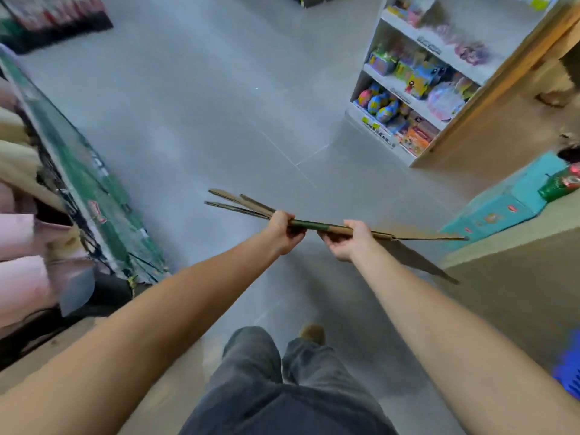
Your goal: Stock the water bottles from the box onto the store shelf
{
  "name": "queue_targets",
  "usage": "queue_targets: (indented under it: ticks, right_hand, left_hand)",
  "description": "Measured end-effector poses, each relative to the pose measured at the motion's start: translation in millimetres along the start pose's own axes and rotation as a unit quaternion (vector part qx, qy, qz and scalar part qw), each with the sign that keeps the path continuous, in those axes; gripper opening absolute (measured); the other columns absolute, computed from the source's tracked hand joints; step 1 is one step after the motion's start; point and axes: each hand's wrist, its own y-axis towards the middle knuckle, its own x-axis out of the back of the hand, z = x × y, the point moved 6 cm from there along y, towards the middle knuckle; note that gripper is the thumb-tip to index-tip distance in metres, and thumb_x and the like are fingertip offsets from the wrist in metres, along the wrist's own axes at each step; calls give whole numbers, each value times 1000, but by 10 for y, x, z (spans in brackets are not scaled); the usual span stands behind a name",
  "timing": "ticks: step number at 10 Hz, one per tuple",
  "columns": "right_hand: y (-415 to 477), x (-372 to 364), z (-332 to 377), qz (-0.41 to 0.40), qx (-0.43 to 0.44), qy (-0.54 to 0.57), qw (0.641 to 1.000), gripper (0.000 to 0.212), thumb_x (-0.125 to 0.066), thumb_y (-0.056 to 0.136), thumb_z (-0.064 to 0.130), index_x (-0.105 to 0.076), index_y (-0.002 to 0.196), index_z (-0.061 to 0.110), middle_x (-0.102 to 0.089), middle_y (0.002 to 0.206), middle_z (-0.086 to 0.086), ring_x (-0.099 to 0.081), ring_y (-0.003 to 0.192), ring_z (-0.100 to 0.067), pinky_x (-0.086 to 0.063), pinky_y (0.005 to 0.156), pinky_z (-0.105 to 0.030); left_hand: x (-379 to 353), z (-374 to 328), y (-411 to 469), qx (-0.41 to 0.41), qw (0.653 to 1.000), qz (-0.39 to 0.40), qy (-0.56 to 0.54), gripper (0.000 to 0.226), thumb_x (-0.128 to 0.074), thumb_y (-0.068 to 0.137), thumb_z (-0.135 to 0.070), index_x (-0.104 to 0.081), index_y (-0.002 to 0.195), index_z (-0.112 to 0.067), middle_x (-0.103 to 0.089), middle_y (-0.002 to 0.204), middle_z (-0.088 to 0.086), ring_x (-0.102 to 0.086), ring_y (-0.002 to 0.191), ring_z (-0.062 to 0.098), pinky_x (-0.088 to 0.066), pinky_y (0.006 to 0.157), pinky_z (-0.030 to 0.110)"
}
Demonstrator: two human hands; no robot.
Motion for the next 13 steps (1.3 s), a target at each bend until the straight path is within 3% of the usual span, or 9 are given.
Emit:
queue_targets:
  ticks: [1, 3, 5, 7, 9, 10, 11, 12, 13]
  right_hand:
    - [214, -453, 9, 27, -22, -47, 998, 14, -49, 94, 13, -53, 103, 3, -61, 128, -15, -58, 117, -34, -51, 88, -46]
    - [541, -1426, -241, 49, -96, -123, 986, 14, -52, 93, 10, -50, 84, -1, -62, 119, -16, -56, 119, -31, -47, 96, -43]
    - [1186, -2655, -443, 85, -106, -245, 960, 16, -56, 93, 17, -51, 94, 2, -58, 93, -18, -54, 122, -30, -46, 92, -41]
    - [1737, -3905, -650, 93, -104, -291, 947, 18, -49, 97, 14, -48, 84, 2, -50, 137, -18, -48, 129, -31, -39, 105, -40]
    - [2211, -4890, -1051, 97, -166, -299, 935, 20, -49, 98, 15, -49, 82, 2, -59, 101, -15, -46, 131, -27, -37, 106, -39]
    - [2373, -5209, -1167, 123, -177, -325, 921, 19, -49, 99, 17, -51, 85, 4, -59, 101, -11, -45, 132, -27, -36, 106, -39]
    - [2599, -5327, -1205, 117, -191, -424, 877, 16, -49, 99, 23, -54, 96, 8, -56, 124, -9, -48, 130, -26, -38, 103, -40]
    - [2816, -5106, -1094, 52, -183, -606, 772, 28, -41, 101, 19, -51, 127, 12, -58, 132, -10, -55, 122, -27, -45, 93, -41]
    - [3019, -4996, -957, 19, -157, -694, 702, 31, -39, 100, 16, -50, 129, 13, -59, 130, -13, -58, 118, -28, -46, 87, -39]
  left_hand:
    - [151, -296, 118, -7, 997, -26, -73, 21, -40, 95, -10, -52, 78, -6, -56, 81, 10, -54, 76, 20, -44, 96, 31]
    - [722, -949, 416, -46, 974, -84, -204, 17, -43, 93, -10, -52, 80, -8, -56, 82, 9, -55, 77, 20, -42, 93, 29]
    - [1207, -1930, 958, -96, 946, -131, -279, 15, -44, 93, -7, -51, 80, -8, -56, 80, 8, -55, 74, 19, -48, 72, 29]
    - [1563, -2851, 1488, -105, 918, -150, -352, 19, -39, 94, -6, -50, 79, -9, -53, 79, 8, -51, 73, 18, -46, 83, 31]
    - [2086, -3634, 1857, -107, 893, -175, -401, 16, -40, 94, -5, -52, 83, -8, -57, 85, 9, -54, 79, 20, -41, 93, 31]
    - [2243, -3914, 2008, -113, 889, -172, -408, 15, -41, 94, -7, -53, 84, -8, -58, 87, 8, -55, 81, 19, -40, 93, 31]
    - [2333, -4005, 2141, -71, 901, -208, -374, 12, -42, 95, -11, -54, 92, -10, -59, 100, 8, -59, 99, 22, -39, 98, 35]
    - [2344, -3684, 2187, 64, 912, -274, -298, 36, -38, 98, -15, -44, 133, -9, -46, 140, 12, -47, 130, 27, -37, 105, 41]
    - [2311, -3435, 2267, 154, 901, -303, -270, 37, -41, 95, -13, -42, 132, -4, -29, 153, 15, -42, 133, 31, -37, 104, 44]
